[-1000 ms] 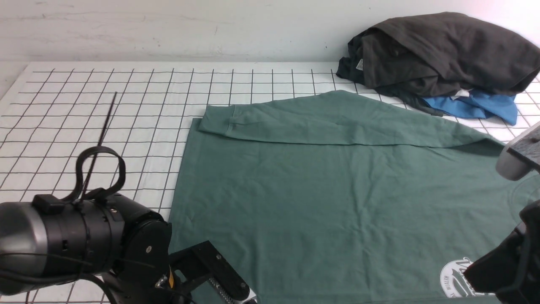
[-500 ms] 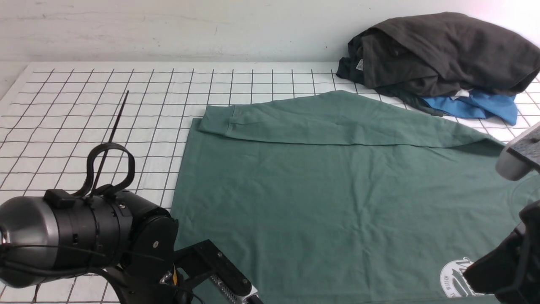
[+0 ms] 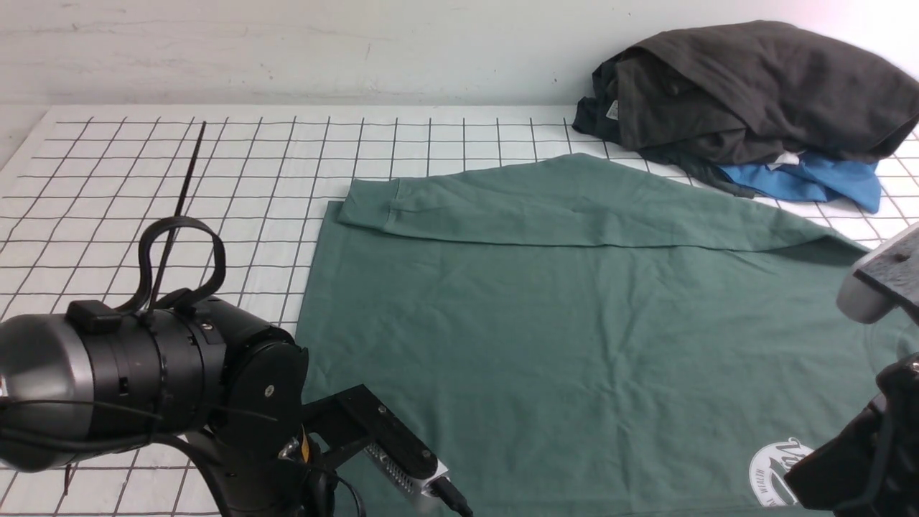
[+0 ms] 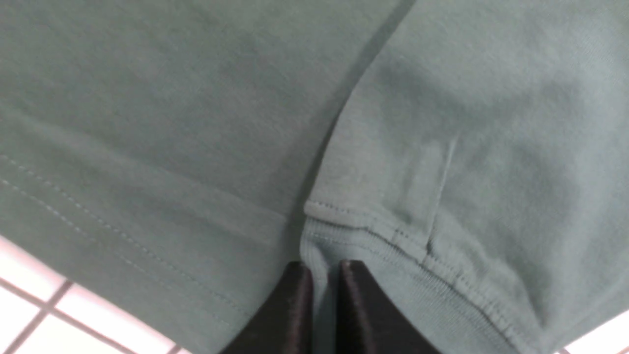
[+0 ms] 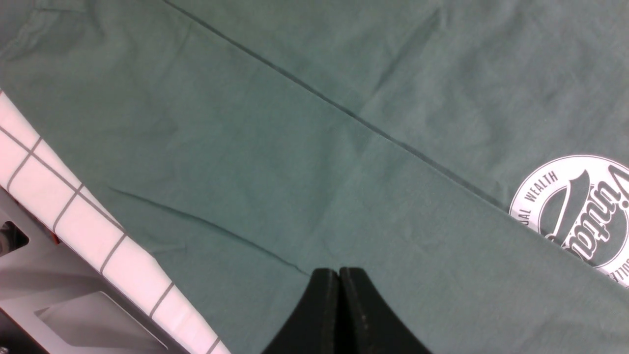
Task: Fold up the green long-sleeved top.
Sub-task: Use the left arm to clamp the cuff closest to it, then use the left arm to drag and place the cuff at the centered position on the left edge of the fabric, then use the left arm to clamp the cuff farthest from it, then use the left arm to drag and drop the cuff onto the cuff closest to the left arm, then use both arms simultaneously to clamp the lower edge of the clothing fabric
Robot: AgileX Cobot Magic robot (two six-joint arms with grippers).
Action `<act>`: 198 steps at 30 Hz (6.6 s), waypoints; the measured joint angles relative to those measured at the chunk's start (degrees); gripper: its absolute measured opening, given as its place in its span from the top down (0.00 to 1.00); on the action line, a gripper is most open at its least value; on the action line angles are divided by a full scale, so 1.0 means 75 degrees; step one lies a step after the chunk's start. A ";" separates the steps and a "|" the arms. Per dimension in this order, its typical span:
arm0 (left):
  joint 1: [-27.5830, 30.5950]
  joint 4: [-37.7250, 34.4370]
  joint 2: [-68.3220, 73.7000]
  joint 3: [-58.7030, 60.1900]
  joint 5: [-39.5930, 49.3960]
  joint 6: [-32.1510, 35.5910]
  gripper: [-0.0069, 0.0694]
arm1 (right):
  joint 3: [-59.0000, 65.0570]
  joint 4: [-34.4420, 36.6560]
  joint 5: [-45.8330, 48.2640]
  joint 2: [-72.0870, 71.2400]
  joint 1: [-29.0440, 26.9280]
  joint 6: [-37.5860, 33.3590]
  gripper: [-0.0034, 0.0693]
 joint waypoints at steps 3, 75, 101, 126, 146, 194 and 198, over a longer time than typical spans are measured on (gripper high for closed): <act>-0.0001 0.0000 0.0000 0.0001 0.0013 0.0000 0.88 | 0.0000 0.0000 0.0000 0.0000 0.0000 0.0000 0.97; 0.3001 0.0403 0.3760 -0.7781 -0.0181 -0.1927 0.34 | -0.1598 -0.3540 -0.1269 0.1092 0.0000 0.2839 0.97; 0.3163 -0.0390 0.6873 -1.0348 -0.1260 -0.1927 0.34 | -0.1598 -0.3547 -0.1179 0.2005 0.0000 0.2855 0.97; 0.3170 -0.0497 0.6413 -1.0380 0.0156 -0.1663 0.91 | -0.1598 -0.3533 -0.1085 0.2005 0.0000 0.2864 0.97; 0.2255 -0.0239 0.3063 -0.7761 0.2733 -0.1407 0.91 | -0.1598 -0.2937 -0.0700 0.2005 0.0000 0.2438 0.97; -0.0775 0.0035 -0.2439 0.1602 0.0808 0.2435 0.27 | -0.1598 -0.2831 0.0361 -0.0437 0.2011 0.2363 0.97; -0.0936 0.0139 -0.1687 0.1602 0.0227 0.2602 0.27 | -0.1598 -0.2809 0.0361 -0.0437 0.2235 0.2314 0.97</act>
